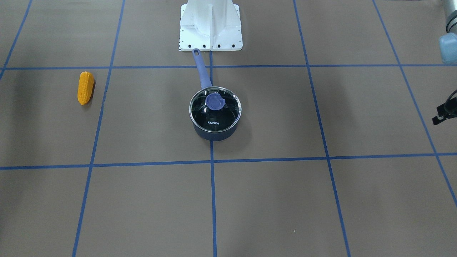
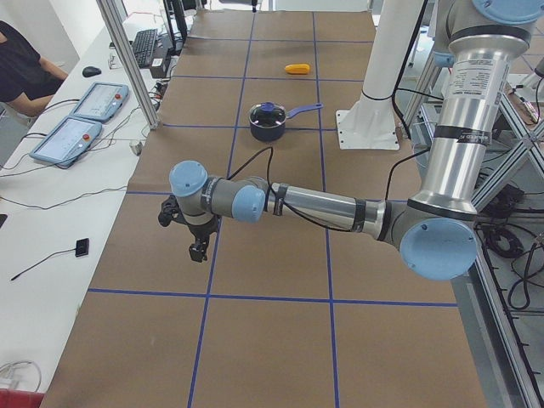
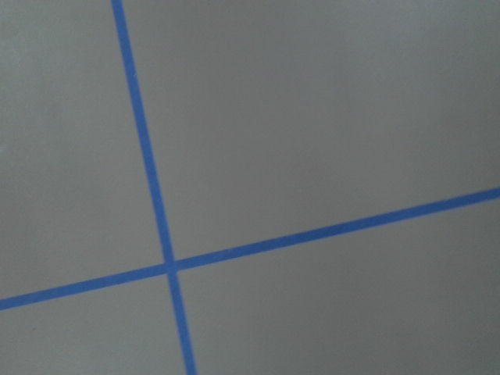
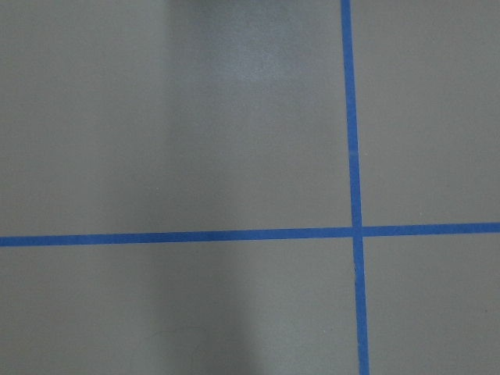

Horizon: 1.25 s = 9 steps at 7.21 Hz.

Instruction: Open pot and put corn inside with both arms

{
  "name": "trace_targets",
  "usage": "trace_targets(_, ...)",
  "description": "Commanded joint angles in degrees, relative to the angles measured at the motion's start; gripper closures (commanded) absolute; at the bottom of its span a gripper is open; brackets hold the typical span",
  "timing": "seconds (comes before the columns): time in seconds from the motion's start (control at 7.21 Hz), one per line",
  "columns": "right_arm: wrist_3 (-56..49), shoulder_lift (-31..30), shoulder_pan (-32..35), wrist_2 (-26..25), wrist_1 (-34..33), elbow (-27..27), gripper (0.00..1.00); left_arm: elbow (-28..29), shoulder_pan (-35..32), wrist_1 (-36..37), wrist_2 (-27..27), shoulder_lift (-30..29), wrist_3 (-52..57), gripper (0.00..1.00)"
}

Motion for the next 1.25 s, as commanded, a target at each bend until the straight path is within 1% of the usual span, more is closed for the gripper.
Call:
trace_targets(0.0, 0.39, -1.17, -2.36, 0.65, 1.24, 2.2, 0.0, -3.83, 5.07, 10.6, -0.03, -10.61, -5.49, 0.03)
trace_targets(0.14, 2.66, -1.52, -6.03, 1.18, 1.33, 5.41, 0.0, -4.02, 7.97, 14.31, -0.03, -15.97, -9.06, 0.03)
trace_targets(0.28, 8.16, -2.05, -10.24, 0.58, 1.33, 8.58, 0.0, -4.11, 10.78, 15.13, 0.23, -19.94, -16.66, 0.02)
trace_targets(0.42, 10.39, -2.32, -13.24, 0.4, 1.33, 9.92, 0.0, -4.02, 13.94, 15.14, 0.14, -22.5, -21.35, 0.01)
trace_targets(0.55, 11.2, -3.45, -16.15, 0.22, 1.33, 11.32, 0.0, -3.93, 17.63, 14.97, 1.62, -24.62, -26.62, 0.01)
trace_targets(0.69, 11.46, -3.9, -20.61, -0.39, 1.5, 11.68, 0.0, -3.58, 22.45, 15.14, 6.51, -28.12, -33.02, 0.01)
trace_targets(0.83, 13.03, -3.9, -25.09, -3.18, 1.51, 12.38, 0.0, -3.14, 26.67, 15.23, 7.78, -30.94, -37.61, 0.01)
trace_targets(0.97, 18.27, -3.9, -29.49, -5.04, 1.59, 13.43, 0.0, -0.88, 29.33, 15.14, 8.05, -34.8, -42.36, 0.01)
trace_targets(1.11, 21.72, -3.9, -33.01, -7.67, 1.59, 14.14, 0.0, 3.24, 32.57, 15.05, 10.92, -39.1, -44.06, 0.01)
